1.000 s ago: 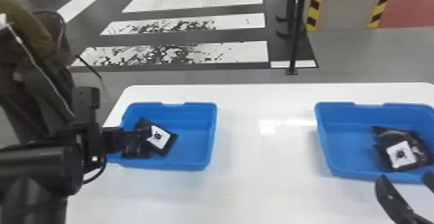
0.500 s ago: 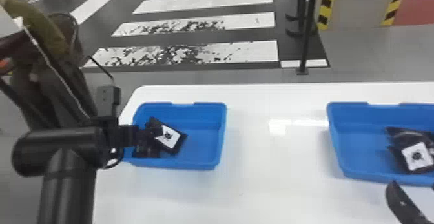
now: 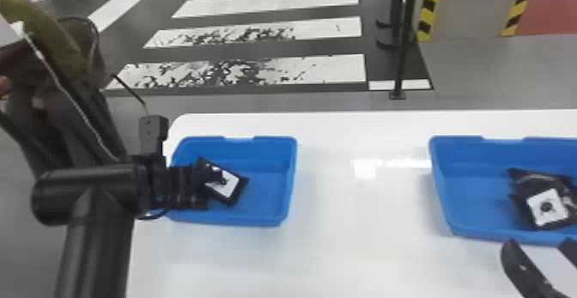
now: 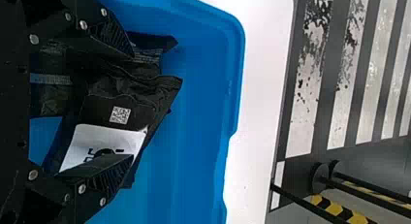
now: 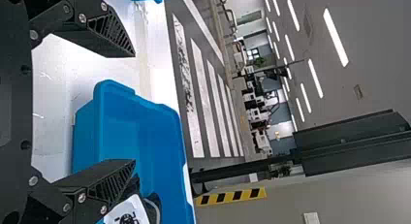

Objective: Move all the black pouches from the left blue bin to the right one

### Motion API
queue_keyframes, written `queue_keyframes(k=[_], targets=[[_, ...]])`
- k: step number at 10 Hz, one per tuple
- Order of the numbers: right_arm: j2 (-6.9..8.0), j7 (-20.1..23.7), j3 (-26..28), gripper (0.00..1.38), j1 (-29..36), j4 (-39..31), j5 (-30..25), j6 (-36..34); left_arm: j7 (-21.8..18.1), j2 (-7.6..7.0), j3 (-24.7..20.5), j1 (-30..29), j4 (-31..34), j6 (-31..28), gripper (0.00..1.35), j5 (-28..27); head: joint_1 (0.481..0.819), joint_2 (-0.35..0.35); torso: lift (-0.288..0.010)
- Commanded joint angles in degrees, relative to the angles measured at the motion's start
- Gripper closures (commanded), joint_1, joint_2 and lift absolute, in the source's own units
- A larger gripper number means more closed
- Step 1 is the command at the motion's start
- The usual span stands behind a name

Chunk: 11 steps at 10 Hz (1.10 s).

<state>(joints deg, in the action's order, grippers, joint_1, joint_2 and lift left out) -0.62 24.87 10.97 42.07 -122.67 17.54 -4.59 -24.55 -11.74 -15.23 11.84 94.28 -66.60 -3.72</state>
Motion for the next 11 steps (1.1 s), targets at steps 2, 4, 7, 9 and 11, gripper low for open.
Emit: queue_keyframes(k=[2, 4, 7, 9, 11], targets=[[0.0, 0.09, -0.11, 0.27, -0.17, 0.54, 0.97, -0.19, -0.33, -0.04, 0.61, 0.68, -1.96, 0.51, 1.03, -0.05, 0.695, 0.188, -0.14], [0.0, 0.27, -0.11, 0.27, -0.17, 0.68, 1.54, -0.47, -1.56, -0.3, 1.41, 0.54, -1.96, 0.23, 1.13, -1.76, 0.695, 0.185, -0.14], [-0.09, 0.53, 0.0, 0.27, -0.17, 1.1, 2.34, -0.89, -2.0, -0.3, 2.09, -1.99, 2.96, 1.35, 1.13, 3.26, 0.695, 0.17, -0.14], [-0.09, 0.53, -0.23, 0.27, -0.17, 1.38, 3.14, -1.31, -2.96, -0.57, 2.21, -4.1, 7.46, 2.06, 1.14, 4.06, 0.695, 0.151, -0.14], [-0.09, 1.15, -0.34, 0.27, -0.45, 1.24, 4.17, -2.58, -3.84, -0.3, -0.19, -10.43, 16.6, 2.9, 1.15, 10.01, 0.695, 0.139, -0.14]])
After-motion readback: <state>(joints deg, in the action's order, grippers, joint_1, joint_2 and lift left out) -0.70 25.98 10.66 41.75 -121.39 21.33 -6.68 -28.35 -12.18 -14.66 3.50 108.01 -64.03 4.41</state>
